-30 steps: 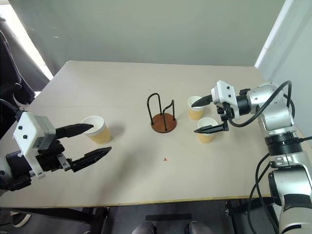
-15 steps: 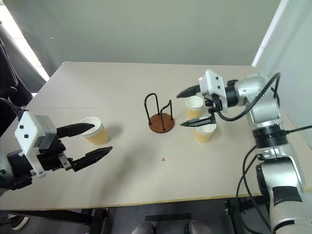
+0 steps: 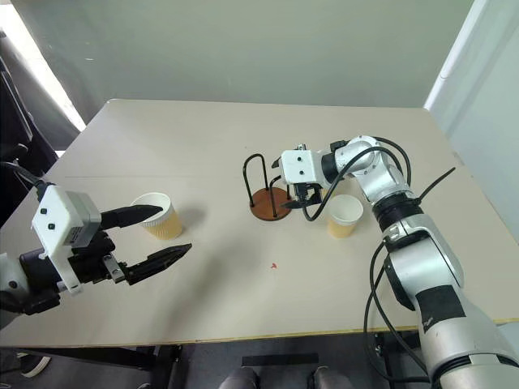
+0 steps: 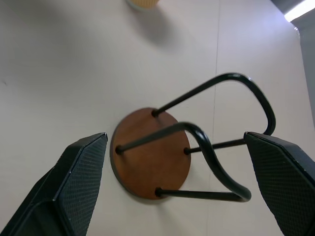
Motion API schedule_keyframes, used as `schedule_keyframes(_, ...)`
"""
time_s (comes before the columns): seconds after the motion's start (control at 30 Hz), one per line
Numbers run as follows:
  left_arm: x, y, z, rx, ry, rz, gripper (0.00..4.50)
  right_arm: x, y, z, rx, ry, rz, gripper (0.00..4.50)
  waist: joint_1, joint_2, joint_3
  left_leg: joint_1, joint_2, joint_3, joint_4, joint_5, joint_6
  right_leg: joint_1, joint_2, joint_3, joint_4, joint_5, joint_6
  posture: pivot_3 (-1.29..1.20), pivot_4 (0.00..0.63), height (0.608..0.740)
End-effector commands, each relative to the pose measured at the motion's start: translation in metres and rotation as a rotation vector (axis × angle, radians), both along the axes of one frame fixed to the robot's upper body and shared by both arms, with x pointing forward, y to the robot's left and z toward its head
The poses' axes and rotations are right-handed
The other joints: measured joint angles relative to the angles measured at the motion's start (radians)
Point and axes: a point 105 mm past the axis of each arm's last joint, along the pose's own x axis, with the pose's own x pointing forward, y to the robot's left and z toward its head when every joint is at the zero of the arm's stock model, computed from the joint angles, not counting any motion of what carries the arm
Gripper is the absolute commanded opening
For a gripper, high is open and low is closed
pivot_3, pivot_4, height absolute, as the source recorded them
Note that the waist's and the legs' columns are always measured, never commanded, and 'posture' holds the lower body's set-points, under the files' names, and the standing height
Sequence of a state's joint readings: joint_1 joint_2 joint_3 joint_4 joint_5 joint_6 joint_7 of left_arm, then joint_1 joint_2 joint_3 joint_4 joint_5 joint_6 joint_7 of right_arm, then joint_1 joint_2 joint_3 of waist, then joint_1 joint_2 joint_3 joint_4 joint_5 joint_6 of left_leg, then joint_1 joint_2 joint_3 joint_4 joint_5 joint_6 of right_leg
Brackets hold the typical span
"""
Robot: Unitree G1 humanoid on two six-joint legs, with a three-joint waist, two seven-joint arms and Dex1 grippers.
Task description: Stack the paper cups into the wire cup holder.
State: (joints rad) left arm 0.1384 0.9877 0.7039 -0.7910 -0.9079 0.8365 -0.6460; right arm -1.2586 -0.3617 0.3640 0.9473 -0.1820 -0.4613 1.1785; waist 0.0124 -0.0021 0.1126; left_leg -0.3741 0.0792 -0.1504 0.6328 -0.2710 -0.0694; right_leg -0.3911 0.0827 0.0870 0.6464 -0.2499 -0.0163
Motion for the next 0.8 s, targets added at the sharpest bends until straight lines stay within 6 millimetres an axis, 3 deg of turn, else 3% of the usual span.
schedule_keyframes(0.03, -0.004, -0.001, 0.01, 0.016, -0.06, 0.01, 4.47, 0.005, 0.007, 0.011, -0.002, -0.076, 0.002, 4.5, 0.0, 0.0, 0.0, 0.0, 0.0, 0.0, 0.0, 0.0, -0.001, 0.0, 0.0, 0.0, 0.0, 0.0, 0.0, 0.0, 0.15, 0.74)
schedule_keyframes(0.23, -0.008, 0.001, 0.009, 0.015, -0.061, 0.025, 4.47, 0.014, 0.01, 0.007, -0.013, -0.125, -0.045, 4.5, -0.001, 0.0, 0.0, 0.0, 0.002, 0.001, 0.0, 0.0, -0.003, -0.001, 0.0, 0.0, 0.0, 0.0, 0.0, 0.0, 0.15, 0.74)
schedule_keyframes(0.27, -0.008, 0.001, 0.009, 0.014, -0.061, 0.027, 4.49, 0.016, 0.011, 0.009, -0.008, -0.137, -0.051, 4.33, -0.001, 0.0, 0.0, 0.0, 0.002, 0.001, 0.0, -0.001, -0.003, -0.001, 0.0, 0.0, 0.0, 0.0, 0.0, 0.0, 0.15, 0.74)
schedule_keyframes(0.37, -0.009, 0.0, 0.008, 0.012, -0.059, 0.03, 4.5, 0.017, 0.011, 0.011, -0.003, -0.156, -0.055, 3.59, 0.0, 0.0, 0.0, -0.001, 0.002, 0.001, 0.0, -0.001, -0.003, -0.001, 0.0, 0.0, 0.0, 0.0, -0.001, 0.0, 0.15, 0.74)
schedule_keyframes(0.57, -0.008, -0.001, 0.011, 0.008, -0.071, 0.022, 4.5, 0.016, 0.011, 0.016, 0.01, -0.163, -0.046, 1.38, -0.001, 0.0, 0.0, -0.001, 0.003, 0.002, 0.001, -0.002, -0.005, -0.001, 0.0, 0.0, 0.0, 0.0, -0.001, 0.0, 0.15, 0.74)
schedule_keyframes(0.67, -0.008, 0.001, 0.028, -0.025, -0.135, 0.01, 4.5, 0.013, 0.011, 0.021, 0.029, -0.151, -0.018, 0.27, -0.001, 0.0, 0.0, -0.001, 0.003, 0.002, 0.001, -0.002, -0.005, -0.001, 0.0, 0.0, 0.0, 0.0, -0.001, 0.0, 0.15, 0.74)
schedule_keyframes(0.7, -0.01, 0.0, 0.041, -0.064, -0.181, -0.012, 4.5, 0.01, 0.011, 0.024, 0.036, -0.141, 0.0, 0.02, 0.001, 0.0, 0.0, -0.001, 0.003, 0.002, 0.001, -0.002, -0.005, -0.001, 0.0, 0.0, 0.0, 0.0, -0.001, 0.0, 0.15, 0.74)
schedule_keyframes(0.8, -0.02, -0.004, 0.062, -0.108, -0.238, -0.088, 4.5, 0.003, 0.011, 0.027, 0.044, -0.118, 0.043, 0.02, 0.001, 0.0, 0.0, -0.001, 0.003, 0.002, 0.001, -0.001, -0.008, -0.002, 0.001, -0.001, 0.001, 0.0, -0.002, 0.0, 0.15, 0.74)
